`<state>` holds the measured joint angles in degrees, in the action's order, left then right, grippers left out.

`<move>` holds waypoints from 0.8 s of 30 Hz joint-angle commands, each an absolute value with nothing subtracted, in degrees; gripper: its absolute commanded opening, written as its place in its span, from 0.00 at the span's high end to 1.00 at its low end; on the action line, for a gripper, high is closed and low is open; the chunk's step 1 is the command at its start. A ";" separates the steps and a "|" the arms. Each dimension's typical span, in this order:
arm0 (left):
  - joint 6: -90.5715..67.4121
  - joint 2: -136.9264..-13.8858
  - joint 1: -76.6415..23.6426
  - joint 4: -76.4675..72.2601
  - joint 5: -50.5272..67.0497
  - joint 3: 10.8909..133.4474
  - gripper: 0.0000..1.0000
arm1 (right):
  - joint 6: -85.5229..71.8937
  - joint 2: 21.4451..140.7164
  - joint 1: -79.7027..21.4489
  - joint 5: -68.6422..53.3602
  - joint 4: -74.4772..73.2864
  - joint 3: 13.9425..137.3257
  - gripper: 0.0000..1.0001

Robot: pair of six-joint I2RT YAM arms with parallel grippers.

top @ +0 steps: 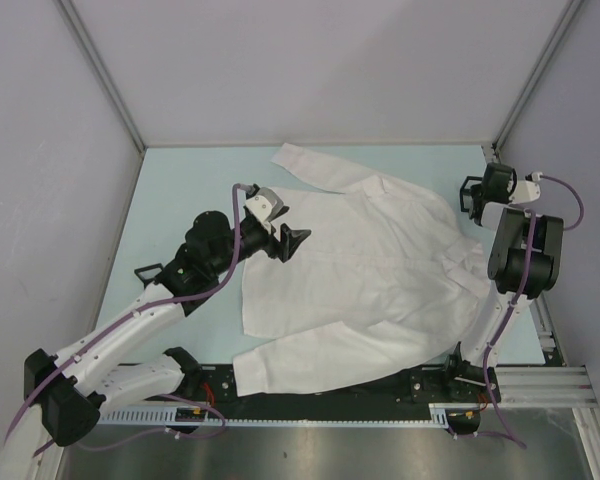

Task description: Remove the brooch from the garment

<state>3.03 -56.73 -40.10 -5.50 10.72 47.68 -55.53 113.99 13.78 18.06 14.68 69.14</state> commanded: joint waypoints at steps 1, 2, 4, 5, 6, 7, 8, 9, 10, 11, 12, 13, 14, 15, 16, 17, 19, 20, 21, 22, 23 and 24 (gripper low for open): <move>3.16 -55.81 -39.90 -7.56 10.99 47.72 0.26 | -55.72 115.22 13.97 21.01 15.12 71.19 0.93; 3.08 -55.90 -39.90 -7.56 11.07 47.72 0.25 | -55.72 115.49 13.97 21.01 15.12 71.19 0.93; 3.08 -55.81 -39.90 -7.56 11.34 47.72 0.26 | -55.72 115.66 13.89 21.09 15.38 71.19 0.93; 3.16 -55.72 -39.90 -7.56 11.42 47.72 0.25 | -55.46 116.01 13.89 21.01 15.55 71.10 0.92; 3.08 -55.72 -39.90 -7.56 11.34 47.72 0.25 | -55.46 116.10 13.89 21.01 15.99 71.19 0.92; 3.08 -55.72 -39.90 -7.56 11.34 47.72 0.26 | -55.55 116.28 13.89 21.01 16.08 71.19 0.92; 3.08 -55.72 -39.90 -7.56 11.34 47.72 0.26 | -55.63 116.37 13.80 21.01 16.26 71.19 0.92; 3.16 -55.81 -39.90 -7.56 11.42 47.72 0.26 | -55.55 116.63 13.80 21.09 16.35 71.28 0.92; 3.08 -55.72 -39.82 -7.56 11.34 47.72 0.25 | -55.72 116.54 13.80 21.18 16.43 71.28 0.91; 3.08 -55.72 -39.81 -7.56 11.42 47.72 0.26 | -55.64 116.63 13.80 21.18 16.61 71.37 0.91; 3.16 -55.64 -39.81 -7.56 11.34 47.72 0.25 | -55.46 116.89 13.80 21.18 16.96 71.45 0.91; 3.16 -55.63 -39.81 -7.56 11.34 47.72 0.25 | -55.37 117.16 13.80 21.18 16.96 71.63 0.91; 3.08 -55.63 -39.81 -7.56 11.42 47.72 0.25 | -55.37 117.33 13.89 21.09 16.96 72.07 0.91; 3.16 -55.72 -39.81 -7.56 11.43 47.72 0.26 | -55.46 117.60 13.80 21.09 16.44 72.33 0.91; 3.08 -55.64 -39.81 -7.56 11.43 47.72 0.26 | -55.63 117.77 13.80 21.01 16.44 72.42 0.91; 3.25 -55.63 -39.81 -7.56 11.43 47.72 0.25 | -55.72 117.86 13.80 21.01 16.44 72.51 0.90; 3.16 -55.72 -39.81 -7.56 11.43 47.72 0.26 | -55.72 118.12 13.71 21.09 16.61 72.68 0.90; 3.16 -55.64 -39.81 -7.56 11.43 47.72 0.26 | -55.72 118.30 13.80 21.09 16.70 72.86 0.89; 3.16 -55.63 -39.81 -7.47 11.43 47.72 0.25 | -55.64 118.47 13.62 20.92 16.61 73.21 0.89; 3.16 -55.63 -39.81 -7.47 11.43 47.81 0.26 | -55.72 118.82 13.62 20.92 16.52 73.39 0.89; 3.25 -55.63 -39.81 -7.47 11.51 47.73 0.25 | -55.64 118.92 13.62 20.66 16.70 73.48 0.88; 3.25 -55.72 -39.81 -7.47 11.51 47.72 0.25 | -55.63 119.00 13.54 20.65 16.79 73.65 0.87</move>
